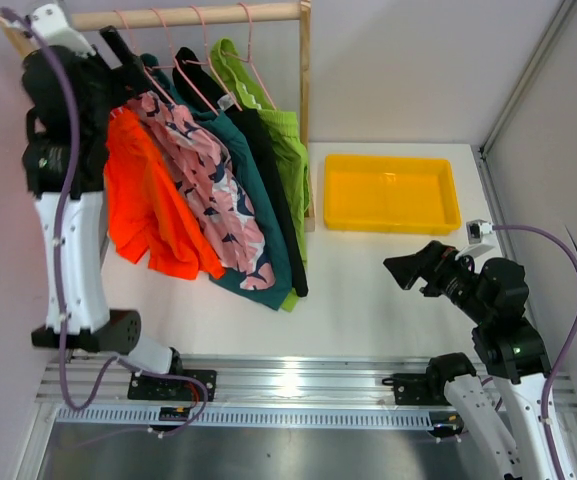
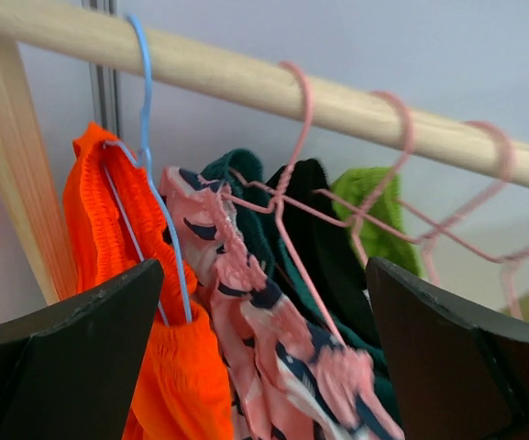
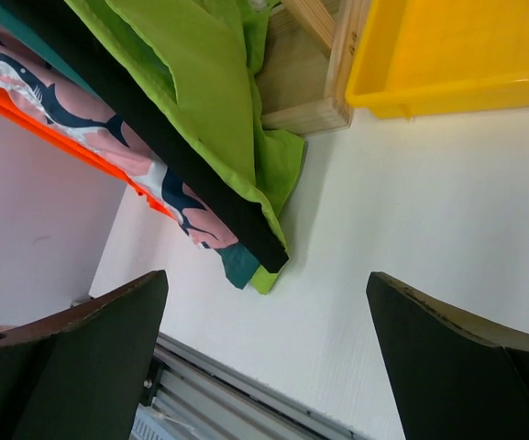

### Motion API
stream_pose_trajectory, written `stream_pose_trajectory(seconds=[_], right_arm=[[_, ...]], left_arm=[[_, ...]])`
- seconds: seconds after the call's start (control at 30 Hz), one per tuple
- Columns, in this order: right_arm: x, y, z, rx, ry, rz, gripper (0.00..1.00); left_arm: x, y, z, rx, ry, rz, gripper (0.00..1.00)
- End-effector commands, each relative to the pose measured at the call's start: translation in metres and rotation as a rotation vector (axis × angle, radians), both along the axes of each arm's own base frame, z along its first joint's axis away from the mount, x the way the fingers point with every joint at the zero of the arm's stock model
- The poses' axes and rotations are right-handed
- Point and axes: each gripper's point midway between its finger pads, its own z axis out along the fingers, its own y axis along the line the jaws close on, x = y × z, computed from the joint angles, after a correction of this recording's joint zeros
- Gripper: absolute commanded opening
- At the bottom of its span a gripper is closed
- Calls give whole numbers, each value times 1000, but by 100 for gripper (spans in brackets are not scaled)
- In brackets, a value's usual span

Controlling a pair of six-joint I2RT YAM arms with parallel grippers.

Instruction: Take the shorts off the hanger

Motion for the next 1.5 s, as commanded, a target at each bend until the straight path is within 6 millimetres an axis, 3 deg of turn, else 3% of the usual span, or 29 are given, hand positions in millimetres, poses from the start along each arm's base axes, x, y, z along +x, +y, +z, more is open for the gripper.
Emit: stream_pose_trajectory(seconds=[0.0, 0.03, 0.17, 0.6, 0.63, 0.73, 1.1, 1.3, 1.33, 1.4, 1.47], right_arm=[[-3, -1, 18, -43, -62, 20, 99], [-5, -2, 18, -46, -57, 22, 99], [-8, -3, 18, -51, -60, 23, 99], [-3, 4, 12, -45, -45, 53, 99], [-4, 4, 12, -45, -45, 56, 99], [-3, 4, 10, -46, -39, 55, 99], [-4, 3, 4, -49, -24, 45, 99], [-4, 2, 4, -51, -22, 44, 99], [-5, 2, 4, -51, -22, 44, 99], [-5, 2, 4, -50, -26, 44, 100], [-6, 2, 5, -46, -28, 42, 99]], left_arm=[[10, 21, -5, 26, 52, 92, 99], [22, 23, -11, 27, 67, 100, 99], [35, 33, -23, 16, 96, 144, 98], [45, 43, -45, 38, 150, 197, 95], [44, 58, -47, 36, 157, 230, 95], [51, 64, -55, 37, 172, 251, 94], [82, 73, -80, 43, 225, 253, 80], [92, 78, -95, 45, 261, 261, 57], [92, 78, -95, 41, 263, 259, 22], [89, 77, -95, 24, 262, 263, 0], [85, 74, -88, 11, 242, 251, 0]])
